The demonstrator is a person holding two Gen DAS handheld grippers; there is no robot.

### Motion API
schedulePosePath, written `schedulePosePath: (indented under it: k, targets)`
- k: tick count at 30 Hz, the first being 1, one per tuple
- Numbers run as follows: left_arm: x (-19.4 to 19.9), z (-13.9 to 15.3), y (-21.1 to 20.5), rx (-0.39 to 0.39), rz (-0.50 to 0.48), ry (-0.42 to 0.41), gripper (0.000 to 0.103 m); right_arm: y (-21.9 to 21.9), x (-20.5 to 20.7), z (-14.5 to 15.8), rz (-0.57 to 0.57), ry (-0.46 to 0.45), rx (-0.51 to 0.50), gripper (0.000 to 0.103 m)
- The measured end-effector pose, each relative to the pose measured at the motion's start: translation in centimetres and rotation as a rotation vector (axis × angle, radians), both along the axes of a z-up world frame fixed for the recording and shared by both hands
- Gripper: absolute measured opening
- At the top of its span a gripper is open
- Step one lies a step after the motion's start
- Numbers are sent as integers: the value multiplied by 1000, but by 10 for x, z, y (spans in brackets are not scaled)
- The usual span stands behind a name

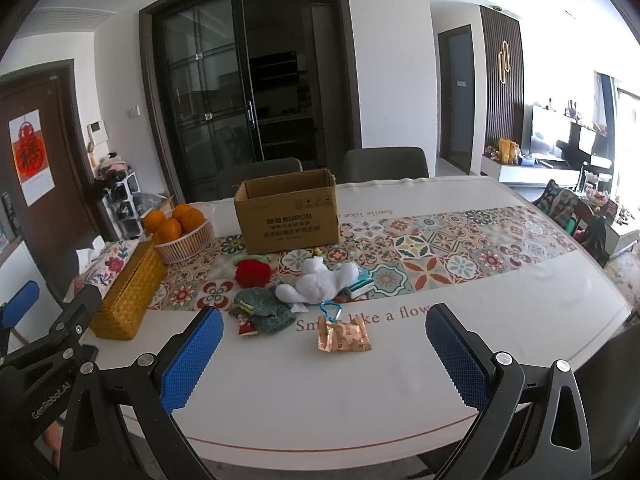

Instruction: Organize soft objects

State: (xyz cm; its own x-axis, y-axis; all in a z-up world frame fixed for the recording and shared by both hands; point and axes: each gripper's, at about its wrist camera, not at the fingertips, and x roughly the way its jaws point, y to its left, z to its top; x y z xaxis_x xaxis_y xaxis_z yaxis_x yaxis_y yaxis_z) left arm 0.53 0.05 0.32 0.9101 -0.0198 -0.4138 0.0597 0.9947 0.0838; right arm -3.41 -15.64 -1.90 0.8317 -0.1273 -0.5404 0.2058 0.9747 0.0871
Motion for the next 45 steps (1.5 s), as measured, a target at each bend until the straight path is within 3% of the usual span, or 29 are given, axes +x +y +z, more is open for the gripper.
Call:
schedulePosePath:
  k: [26, 45]
  targets:
    - [11, -8, -14, 14, 7, 26, 103, -13, 13, -8, 24, 23, 17, 103]
    - [61, -62, -48, 107, -33, 197, 103, -47, 82, -81, 86, 253, 146, 103]
